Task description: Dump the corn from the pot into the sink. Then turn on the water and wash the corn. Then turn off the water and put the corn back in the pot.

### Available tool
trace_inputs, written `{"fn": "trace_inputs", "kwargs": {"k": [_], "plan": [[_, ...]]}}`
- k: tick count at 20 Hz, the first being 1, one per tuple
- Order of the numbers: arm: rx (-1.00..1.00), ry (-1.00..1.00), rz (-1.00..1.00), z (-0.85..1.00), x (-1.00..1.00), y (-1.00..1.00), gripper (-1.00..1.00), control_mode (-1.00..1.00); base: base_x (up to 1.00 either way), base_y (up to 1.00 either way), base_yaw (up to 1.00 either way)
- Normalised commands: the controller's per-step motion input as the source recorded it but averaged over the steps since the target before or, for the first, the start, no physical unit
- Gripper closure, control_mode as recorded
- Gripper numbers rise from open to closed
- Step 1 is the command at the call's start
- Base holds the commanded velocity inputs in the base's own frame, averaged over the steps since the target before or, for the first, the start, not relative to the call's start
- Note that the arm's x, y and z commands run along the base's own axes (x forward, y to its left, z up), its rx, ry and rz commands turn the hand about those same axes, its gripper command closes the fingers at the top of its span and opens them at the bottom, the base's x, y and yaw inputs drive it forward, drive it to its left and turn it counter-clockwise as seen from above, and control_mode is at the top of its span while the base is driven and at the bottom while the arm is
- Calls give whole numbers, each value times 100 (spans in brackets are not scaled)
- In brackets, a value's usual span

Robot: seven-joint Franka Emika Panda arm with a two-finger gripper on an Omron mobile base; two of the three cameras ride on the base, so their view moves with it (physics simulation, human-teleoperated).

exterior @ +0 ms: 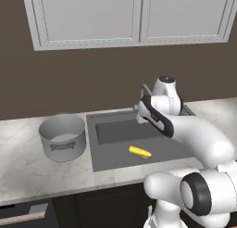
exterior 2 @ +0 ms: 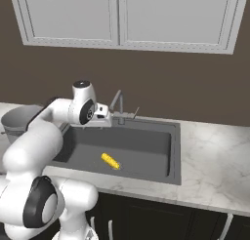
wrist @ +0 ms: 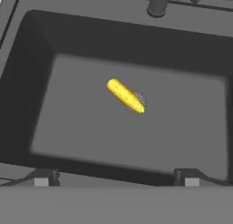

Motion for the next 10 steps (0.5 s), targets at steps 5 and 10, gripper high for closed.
{"fn": "trace_inputs", "kwargs": {"k": [5,10], "plan": [[0,0,0,-27,20,5,-100,-100,0,0,0],[-3,0,0,-25,25,2,-100,-100,0,0,0]]}}
